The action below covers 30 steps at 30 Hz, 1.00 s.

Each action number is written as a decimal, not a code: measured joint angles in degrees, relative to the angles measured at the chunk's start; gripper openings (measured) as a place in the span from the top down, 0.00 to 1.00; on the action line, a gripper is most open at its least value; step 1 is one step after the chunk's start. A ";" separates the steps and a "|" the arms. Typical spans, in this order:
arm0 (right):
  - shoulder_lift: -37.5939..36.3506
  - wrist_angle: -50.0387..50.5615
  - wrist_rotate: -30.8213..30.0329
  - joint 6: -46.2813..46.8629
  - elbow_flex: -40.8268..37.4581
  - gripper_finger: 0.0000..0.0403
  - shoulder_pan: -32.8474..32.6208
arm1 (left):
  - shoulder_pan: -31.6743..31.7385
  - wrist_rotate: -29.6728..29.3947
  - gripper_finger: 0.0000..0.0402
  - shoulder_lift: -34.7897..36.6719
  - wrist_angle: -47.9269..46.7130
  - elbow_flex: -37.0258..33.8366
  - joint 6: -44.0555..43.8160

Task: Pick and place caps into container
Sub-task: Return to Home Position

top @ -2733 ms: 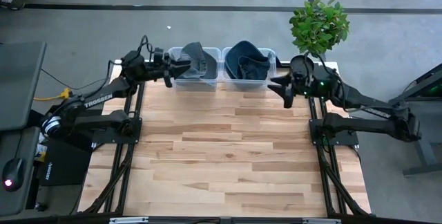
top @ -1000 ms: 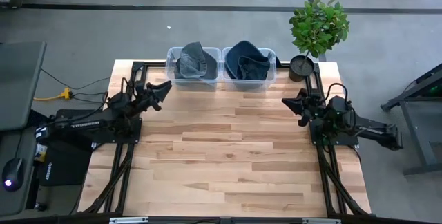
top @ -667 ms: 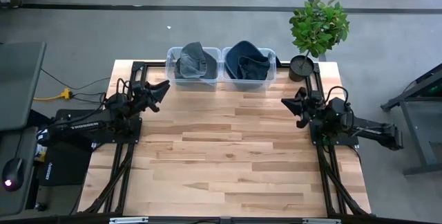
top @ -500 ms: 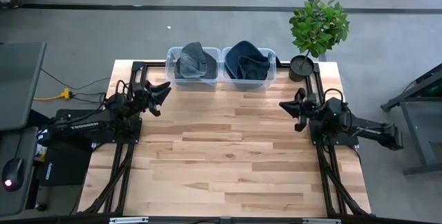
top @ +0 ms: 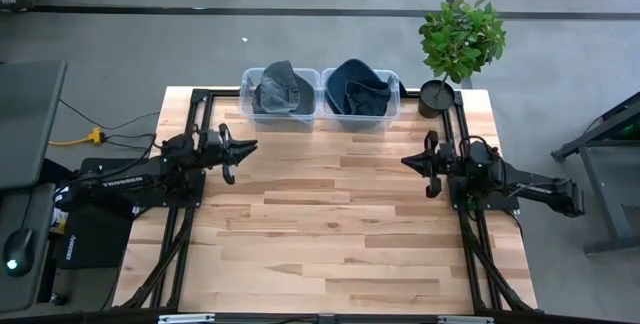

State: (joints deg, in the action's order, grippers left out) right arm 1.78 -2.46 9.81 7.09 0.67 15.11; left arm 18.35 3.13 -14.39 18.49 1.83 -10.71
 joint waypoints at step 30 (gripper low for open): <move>0.02 0.43 -0.38 1.86 0.02 1.00 0.00 | -0.02 10.17 1.00 14.00 -6.34 -0.48 -0.34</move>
State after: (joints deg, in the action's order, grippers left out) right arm 1.80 -2.03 9.43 8.95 0.69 15.11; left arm 18.33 13.30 -0.39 12.15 1.34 -11.05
